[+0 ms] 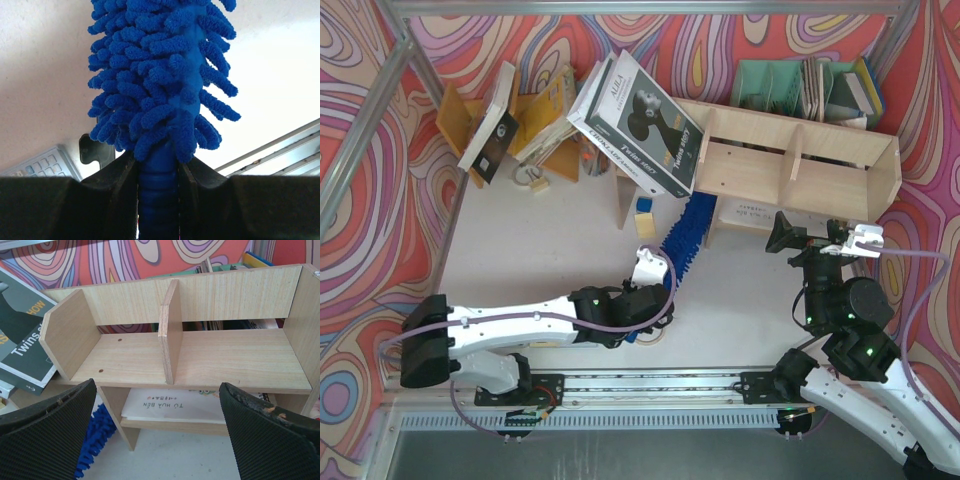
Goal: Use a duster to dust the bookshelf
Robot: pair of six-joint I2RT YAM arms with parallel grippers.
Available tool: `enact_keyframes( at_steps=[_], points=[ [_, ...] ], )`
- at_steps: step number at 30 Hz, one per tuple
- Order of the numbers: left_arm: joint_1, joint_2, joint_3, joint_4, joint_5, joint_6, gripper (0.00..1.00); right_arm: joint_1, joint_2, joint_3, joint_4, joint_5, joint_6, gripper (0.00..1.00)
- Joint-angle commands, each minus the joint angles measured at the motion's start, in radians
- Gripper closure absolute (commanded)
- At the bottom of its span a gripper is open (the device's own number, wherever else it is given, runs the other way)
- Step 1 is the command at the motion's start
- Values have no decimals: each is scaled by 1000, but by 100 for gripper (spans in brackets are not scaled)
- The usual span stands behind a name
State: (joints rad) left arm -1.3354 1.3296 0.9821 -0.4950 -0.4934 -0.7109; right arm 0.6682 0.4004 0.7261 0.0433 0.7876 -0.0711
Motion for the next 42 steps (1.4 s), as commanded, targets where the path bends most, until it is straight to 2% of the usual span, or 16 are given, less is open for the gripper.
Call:
enact_keyframes(
  at_steps=[1,6,15,19,26,29,36,42],
  points=[
    [-7,19,50,-35,6,16,100,2,-6,-5,17,2,-10,1],
    [-6,-35,63,-21,-11,38,100,2,-6,-4,17,4,-10,1],
    [-5,-242,-44,64,-39,72,100,2,-8,-6,17,3,-10,1],
    [-5,-229,-76,79,-7,49,100,2,-3,-6,17,4,-11,1],
    [-9,-93,-74,54,88,47,100,2,0,-6,17,6,-11,1],
    [-21,-61,-69,16,72,39,100,2,6,-7,18,6,-13,1],
    [-25,-125,-94,-37,30,11,100,2,11,-5,18,6,-12,1],
    [-55,-204,-73,-177,2,-31,100,2,14,-7,21,11,-19,1]
  ],
)
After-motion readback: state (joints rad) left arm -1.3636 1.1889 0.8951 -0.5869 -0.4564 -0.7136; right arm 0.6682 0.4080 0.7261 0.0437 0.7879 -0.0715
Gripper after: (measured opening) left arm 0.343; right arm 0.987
